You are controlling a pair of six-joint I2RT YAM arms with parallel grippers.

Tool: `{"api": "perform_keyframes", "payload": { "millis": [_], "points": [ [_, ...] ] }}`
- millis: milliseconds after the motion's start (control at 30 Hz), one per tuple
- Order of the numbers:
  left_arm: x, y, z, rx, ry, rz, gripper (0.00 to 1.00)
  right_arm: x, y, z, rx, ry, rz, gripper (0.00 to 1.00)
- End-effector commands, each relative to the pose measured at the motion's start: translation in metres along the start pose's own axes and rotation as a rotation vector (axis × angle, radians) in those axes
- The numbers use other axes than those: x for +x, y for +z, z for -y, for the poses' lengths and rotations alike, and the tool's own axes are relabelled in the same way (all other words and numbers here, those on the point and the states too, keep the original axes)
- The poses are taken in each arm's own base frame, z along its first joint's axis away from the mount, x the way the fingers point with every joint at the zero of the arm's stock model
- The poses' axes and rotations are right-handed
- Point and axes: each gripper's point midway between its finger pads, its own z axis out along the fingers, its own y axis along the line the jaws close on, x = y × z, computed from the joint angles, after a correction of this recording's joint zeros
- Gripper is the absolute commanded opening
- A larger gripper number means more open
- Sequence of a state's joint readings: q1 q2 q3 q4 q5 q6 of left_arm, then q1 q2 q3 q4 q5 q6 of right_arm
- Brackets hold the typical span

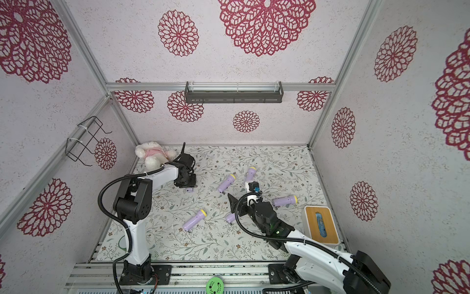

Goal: Close the plug at the bottom of the flashlight
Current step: Place the flashlight at the center of the board.

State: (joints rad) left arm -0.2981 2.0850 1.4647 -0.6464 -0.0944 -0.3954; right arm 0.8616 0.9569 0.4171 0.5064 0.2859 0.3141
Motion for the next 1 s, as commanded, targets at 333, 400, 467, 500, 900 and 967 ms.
{"api": "perform_keyframes", "payload": {
  "millis": [333,400,467,500,900,967],
  "points": [
    [0.007,0.015,0.004,0.017,0.011,-0.069,0.39,-0.011,0.002,-0.002,-0.015,0.005,0.062,0.99],
    [0.006,0.014,0.004,0.015,0.015,-0.067,0.42,-0.01,0.002,-0.002,-0.016,0.005,0.061,0.99],
    [0.005,0.011,0.004,0.012,0.017,-0.062,0.45,-0.01,0.002,-0.002,-0.017,0.004,0.062,0.99],
    [0.005,0.01,0.004,0.011,0.02,-0.06,0.46,-0.01,0.002,-0.002,-0.017,0.005,0.064,0.99],
    [-0.028,-0.051,0.001,-0.027,0.032,0.092,0.7,-0.015,-0.003,-0.002,-0.025,0.013,0.086,0.99],
    [-0.039,-0.088,0.005,-0.027,0.044,0.182,0.72,-0.016,-0.004,-0.002,-0.026,0.017,0.093,0.99]
  ]
}}
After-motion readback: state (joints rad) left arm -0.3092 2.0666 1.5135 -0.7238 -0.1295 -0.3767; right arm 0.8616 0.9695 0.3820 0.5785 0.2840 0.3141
